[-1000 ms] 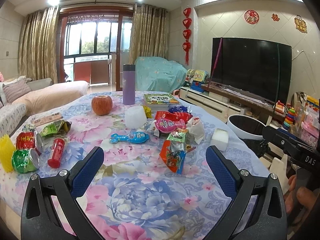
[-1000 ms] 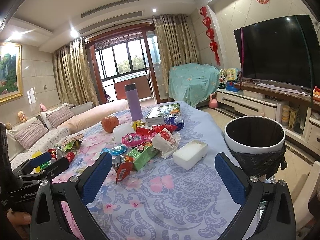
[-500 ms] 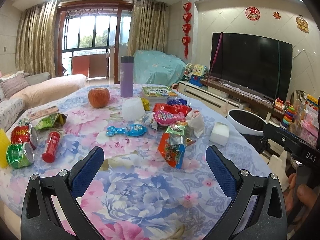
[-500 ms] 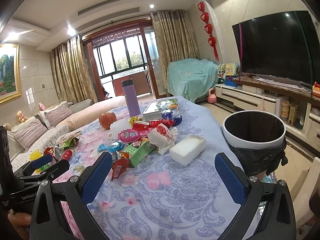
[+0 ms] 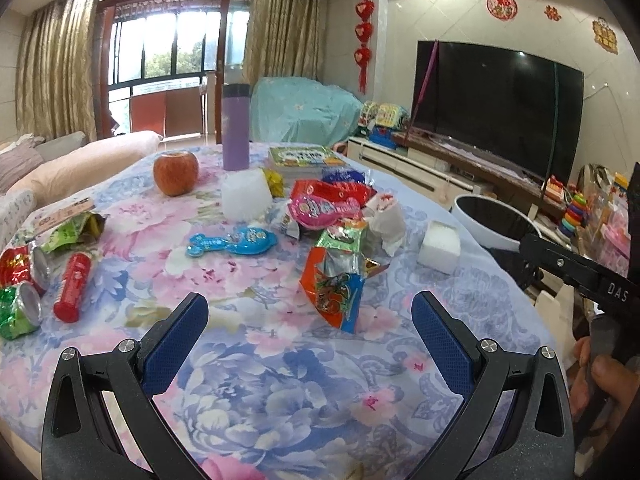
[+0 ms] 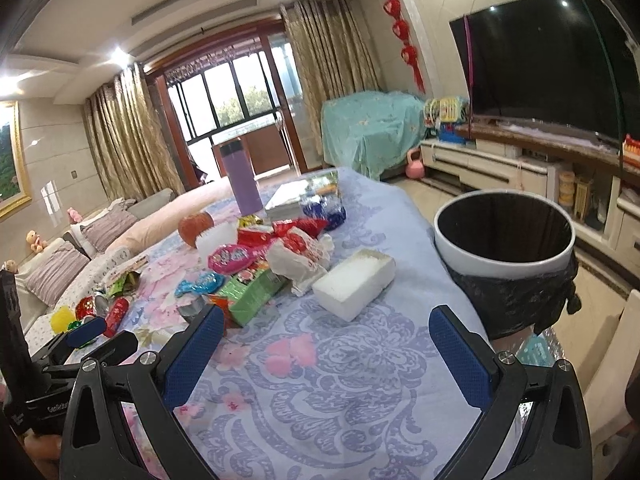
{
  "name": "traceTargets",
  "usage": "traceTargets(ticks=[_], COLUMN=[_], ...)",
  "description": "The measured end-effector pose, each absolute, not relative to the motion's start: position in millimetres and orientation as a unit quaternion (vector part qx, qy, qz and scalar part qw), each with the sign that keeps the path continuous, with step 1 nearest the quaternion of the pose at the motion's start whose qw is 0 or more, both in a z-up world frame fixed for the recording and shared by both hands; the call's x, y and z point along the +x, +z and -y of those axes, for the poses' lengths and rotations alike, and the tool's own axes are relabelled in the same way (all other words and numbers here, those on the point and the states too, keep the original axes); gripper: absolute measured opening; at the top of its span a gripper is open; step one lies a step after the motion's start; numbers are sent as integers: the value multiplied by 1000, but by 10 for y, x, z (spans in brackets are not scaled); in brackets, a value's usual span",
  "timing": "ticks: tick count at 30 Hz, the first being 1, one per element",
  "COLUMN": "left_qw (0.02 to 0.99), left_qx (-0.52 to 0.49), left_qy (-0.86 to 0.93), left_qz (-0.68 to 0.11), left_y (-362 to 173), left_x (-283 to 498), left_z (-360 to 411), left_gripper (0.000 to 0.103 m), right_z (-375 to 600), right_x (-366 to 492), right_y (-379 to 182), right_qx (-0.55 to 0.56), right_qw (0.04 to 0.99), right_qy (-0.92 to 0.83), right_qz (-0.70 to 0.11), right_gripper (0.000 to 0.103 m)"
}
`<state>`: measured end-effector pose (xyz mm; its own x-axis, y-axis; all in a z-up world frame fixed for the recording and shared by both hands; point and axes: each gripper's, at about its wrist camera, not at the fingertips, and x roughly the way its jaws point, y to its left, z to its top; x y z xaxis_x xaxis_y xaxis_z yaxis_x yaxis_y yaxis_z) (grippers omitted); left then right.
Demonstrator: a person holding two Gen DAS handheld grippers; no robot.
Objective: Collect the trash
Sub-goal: 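Grasp the white foam block with the right tool while the left tool grasps the orange wrapper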
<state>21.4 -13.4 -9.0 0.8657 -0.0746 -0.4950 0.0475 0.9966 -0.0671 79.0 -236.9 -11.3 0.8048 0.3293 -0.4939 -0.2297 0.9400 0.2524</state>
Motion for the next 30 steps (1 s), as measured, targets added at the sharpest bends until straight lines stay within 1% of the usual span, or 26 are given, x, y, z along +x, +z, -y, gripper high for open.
traceTargets(ticks=[4,6,8,10,12,20,23,25,26,27,28,30], left_qw=[961,958,954,948,943,929,924,921,920,918,916,914], left_qx=[-19,-22,-26,-31,-39,-57,-63,-66,-68,-70,-73,-75], left_qy=[-35,-37,-39,-43,-46,-51,-61,-69,-74,-78,-83,-91], left_qz=[-274,-285,-297,-314,-327,-361,-371,-377,-380,-382,-385,-388], left_y=[-150,-184,-230,-281,-333,-471,-511,-537,-549,-562,-574,-590], left_x=[372,458,559,670,770,1050,1111,1141,1152,1164,1171,1183], left_z=[189,195,201,202,196,162,174,185,188,191,193,200], left_gripper=[103,103,100,96,94,85,73,60,56,48,38,27], right_z=[2369,2362,2361,2369,2369,2319,2287,2281,2274,2275,2276,2272], right_x=[958,1055,1123,1203,1288,1598,1683,1736,1764,1778,1789,1794], right_y=[-235,-296,-333,-371,-399,-538,-593,-630,-639,-646,-656,-664], right_qx=[91,92,93,96,96,103,102,102,103,103,101,97], right_qw=[936,931,926,922,918,903,898,894,892,891,890,889], right_qy=[147,147,147,148,150,161,166,167,168,169,169,171], right_qz=[-305,-322,-334,-345,-354,-384,-396,-403,-406,-408,-411,-413], right_gripper=[99,94,90,88,84,83,83,79,70,58,52,50])
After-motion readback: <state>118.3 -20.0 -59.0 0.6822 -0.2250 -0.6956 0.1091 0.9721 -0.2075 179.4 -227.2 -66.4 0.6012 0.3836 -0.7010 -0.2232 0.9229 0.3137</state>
